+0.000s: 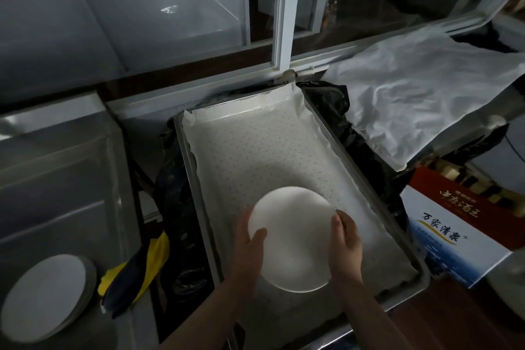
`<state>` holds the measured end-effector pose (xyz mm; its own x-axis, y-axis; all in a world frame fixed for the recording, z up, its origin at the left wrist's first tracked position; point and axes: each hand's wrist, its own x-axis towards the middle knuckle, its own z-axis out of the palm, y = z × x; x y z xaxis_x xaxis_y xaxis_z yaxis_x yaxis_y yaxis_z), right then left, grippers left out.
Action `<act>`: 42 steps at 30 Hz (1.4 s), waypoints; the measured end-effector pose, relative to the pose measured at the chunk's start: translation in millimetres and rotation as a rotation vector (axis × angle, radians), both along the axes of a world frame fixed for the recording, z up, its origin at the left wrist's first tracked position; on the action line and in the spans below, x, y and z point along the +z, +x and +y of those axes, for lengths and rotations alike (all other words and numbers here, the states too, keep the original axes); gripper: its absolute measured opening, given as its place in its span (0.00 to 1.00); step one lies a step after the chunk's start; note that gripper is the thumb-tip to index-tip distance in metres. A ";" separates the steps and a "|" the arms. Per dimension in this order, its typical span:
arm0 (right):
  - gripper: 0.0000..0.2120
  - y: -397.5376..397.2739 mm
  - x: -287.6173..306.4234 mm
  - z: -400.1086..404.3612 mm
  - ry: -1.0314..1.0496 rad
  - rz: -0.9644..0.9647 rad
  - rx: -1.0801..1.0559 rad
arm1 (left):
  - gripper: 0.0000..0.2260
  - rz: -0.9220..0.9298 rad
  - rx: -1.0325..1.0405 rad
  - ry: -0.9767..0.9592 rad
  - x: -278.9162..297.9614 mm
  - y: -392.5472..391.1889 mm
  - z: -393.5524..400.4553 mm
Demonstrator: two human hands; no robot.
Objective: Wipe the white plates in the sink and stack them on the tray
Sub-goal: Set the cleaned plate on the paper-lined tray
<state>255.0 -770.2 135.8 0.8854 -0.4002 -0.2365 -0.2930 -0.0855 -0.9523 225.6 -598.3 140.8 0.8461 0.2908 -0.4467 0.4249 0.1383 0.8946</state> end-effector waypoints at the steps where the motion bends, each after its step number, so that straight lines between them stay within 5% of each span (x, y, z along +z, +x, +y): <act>1: 0.12 1.1 -1.6 0.2 -0.004 -0.001 0.000 | 0.24 0.010 -0.003 0.018 -1.6 0.4 -0.2; 10: 0.19 5.2 -11.2 -1.1 -0.045 0.006 0.027 | 0.24 -0.015 -0.049 0.154 -5.9 4.1 -0.8; 15: 0.22 0.2 -9.4 -5.3 -0.102 0.021 0.098 | 0.32 -0.059 -0.173 0.250 -0.6 2.2 4.6; 20: 0.22 -19.2 -6.3 -7.6 -0.141 0.012 0.086 | 0.26 -0.124 -0.253 0.273 -6.9 -2.7 23.5; 25: 0.34 -44.1 -6.8 0.0 -0.391 -0.086 0.193 | 0.29 -0.138 -0.315 0.272 10.5 -21.7 42.4; 42: 0.26 -112.1 23.9 192.0 -0.546 -0.298 0.638 | 0.22 -0.184 -0.262 0.494 30.4 -125.3 213.3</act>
<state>142.8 -578.2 159.7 0.9726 0.2002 0.1185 0.2186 -0.6119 -0.7601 100.3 -385.0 171.1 0.9686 0.1975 -0.1509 0.2204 -0.4024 0.8885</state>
